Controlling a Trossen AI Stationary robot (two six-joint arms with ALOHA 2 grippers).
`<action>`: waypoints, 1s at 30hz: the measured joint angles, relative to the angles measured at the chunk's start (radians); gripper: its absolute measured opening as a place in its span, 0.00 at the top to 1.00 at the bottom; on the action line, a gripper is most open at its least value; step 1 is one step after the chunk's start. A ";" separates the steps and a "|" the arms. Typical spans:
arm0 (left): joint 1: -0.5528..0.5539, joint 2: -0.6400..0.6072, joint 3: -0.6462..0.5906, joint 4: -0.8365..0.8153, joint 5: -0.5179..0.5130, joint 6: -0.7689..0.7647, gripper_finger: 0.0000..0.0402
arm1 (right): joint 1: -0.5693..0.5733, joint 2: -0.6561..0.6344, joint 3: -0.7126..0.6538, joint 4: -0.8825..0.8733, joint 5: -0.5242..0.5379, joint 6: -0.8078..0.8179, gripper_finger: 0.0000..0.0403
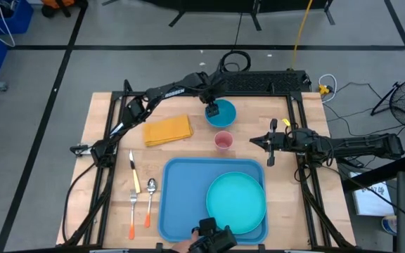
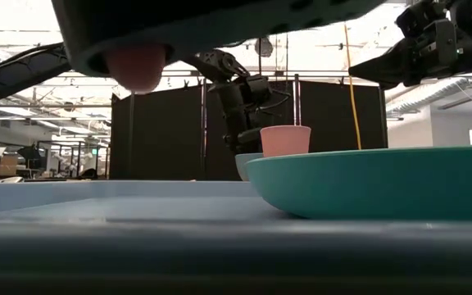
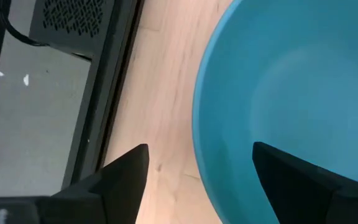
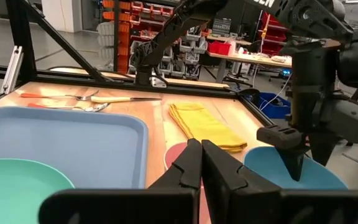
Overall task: Set up tray
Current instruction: Put the blue bowl on top of the plate on the tray
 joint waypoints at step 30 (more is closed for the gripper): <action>0.018 -0.165 -0.002 0.082 0.064 -0.070 0.98 | 0.000 0.000 0.000 0.000 0.000 -0.010 1.00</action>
